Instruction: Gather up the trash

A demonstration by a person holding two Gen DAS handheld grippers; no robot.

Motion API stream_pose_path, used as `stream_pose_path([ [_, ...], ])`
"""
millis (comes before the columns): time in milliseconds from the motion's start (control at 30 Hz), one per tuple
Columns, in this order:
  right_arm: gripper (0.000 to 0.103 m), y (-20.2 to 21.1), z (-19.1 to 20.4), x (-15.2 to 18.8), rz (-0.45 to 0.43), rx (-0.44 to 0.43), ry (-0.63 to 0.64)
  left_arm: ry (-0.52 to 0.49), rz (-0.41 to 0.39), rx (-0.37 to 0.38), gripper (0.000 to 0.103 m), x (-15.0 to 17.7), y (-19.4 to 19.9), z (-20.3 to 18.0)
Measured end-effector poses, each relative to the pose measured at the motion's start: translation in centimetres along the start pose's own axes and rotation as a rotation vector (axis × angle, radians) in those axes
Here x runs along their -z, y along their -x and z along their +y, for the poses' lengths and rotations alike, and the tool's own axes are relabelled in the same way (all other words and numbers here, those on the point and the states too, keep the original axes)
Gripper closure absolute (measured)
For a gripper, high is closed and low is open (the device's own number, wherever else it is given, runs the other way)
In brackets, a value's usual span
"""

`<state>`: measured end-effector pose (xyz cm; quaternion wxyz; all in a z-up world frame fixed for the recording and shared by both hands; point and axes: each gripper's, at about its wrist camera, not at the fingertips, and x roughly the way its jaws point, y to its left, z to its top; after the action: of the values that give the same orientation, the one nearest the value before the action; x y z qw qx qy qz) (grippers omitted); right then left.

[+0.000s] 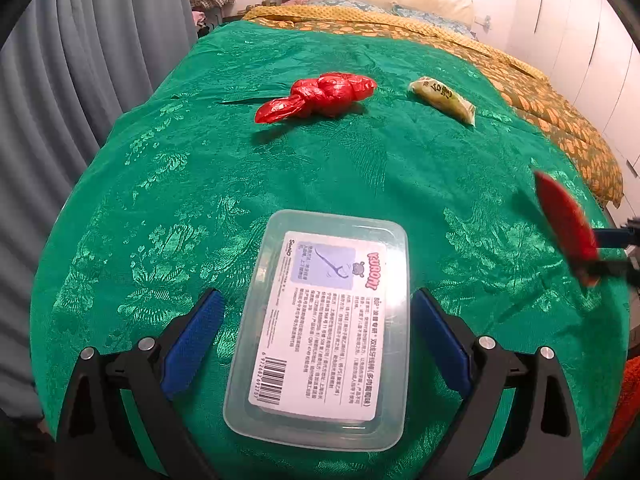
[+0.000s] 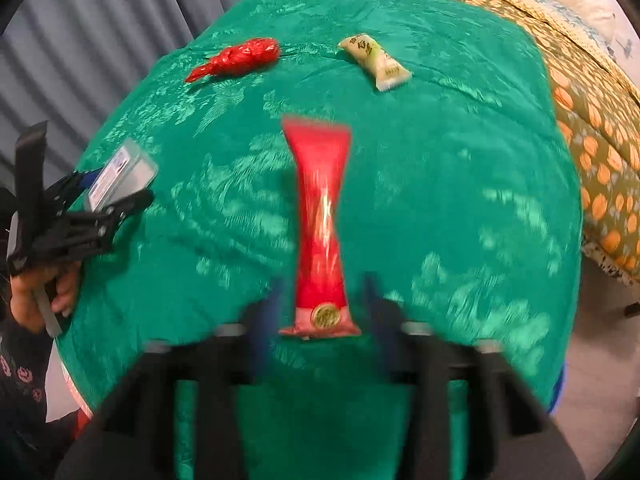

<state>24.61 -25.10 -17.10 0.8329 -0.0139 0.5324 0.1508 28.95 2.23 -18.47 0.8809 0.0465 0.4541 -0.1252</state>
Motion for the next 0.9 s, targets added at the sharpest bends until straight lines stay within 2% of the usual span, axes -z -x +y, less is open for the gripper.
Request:
stream_pose_path([
  [67,0.030,-0.9,-0.2,1.5,-0.027,0.023,0.001,-0.004,0.002,-0.005,0.010,0.0,0.0,-0.1],
  [200,0.027,-0.7,1.0,3.8,-0.142,0.077,0.049,-0.015,0.006,-0.022,0.009,0.1,0.0,-0.4],
  [267,0.026,-0.4,1.0,4.3,-0.163,0.067,0.026,-0.017,0.007,-0.025,0.009,0.1,0.0,-0.4],
  [367,0.026,0.2,0.1,4.1,-0.146,0.021,-0.031,-0.017,0.011,-0.005,0.007,0.2,0.1,-0.2],
  [467,0.026,1.4,-0.7,3.8,-0.144,0.016,-0.055,-0.006,0.004,0.090,0.007,0.5,0.9,0.8],
  [567,0.026,2.0,-0.8,2.8,-0.151,0.036,-0.043,0.019,0.010,0.141,0.007,0.7,1.6,1.8],
  [633,0.026,1.8,-0.9,1.5,-0.125,0.023,-0.045,-0.007,0.023,0.151,0.007,0.6,1.8,1.3],
  [700,0.027,0.7,-0.8,0.3,-0.071,0.018,-0.036,-0.068,0.034,0.120,0.007,0.4,1.8,0.2],
  [733,0.028,0.2,-0.6,-0.2,-0.051,0.031,-0.027,-0.106,0.039,0.092,0.007,0.3,1.8,-0.5],
  [800,0.040,-0.6,-0.3,-0.9,-0.019,0.045,-0.005,-0.148,0.048,0.046,0.007,0.0,1.7,-1.3],
  [867,0.054,-1.0,0.1,-1.3,-0.002,0.047,0.005,-0.141,0.059,0.041,0.011,-0.2,1.5,-1.3],
  [900,0.065,-1.1,0.3,-1.5,0.002,0.057,0.012,-0.135,0.069,0.038,0.015,-0.3,1.4,-1.2],
])
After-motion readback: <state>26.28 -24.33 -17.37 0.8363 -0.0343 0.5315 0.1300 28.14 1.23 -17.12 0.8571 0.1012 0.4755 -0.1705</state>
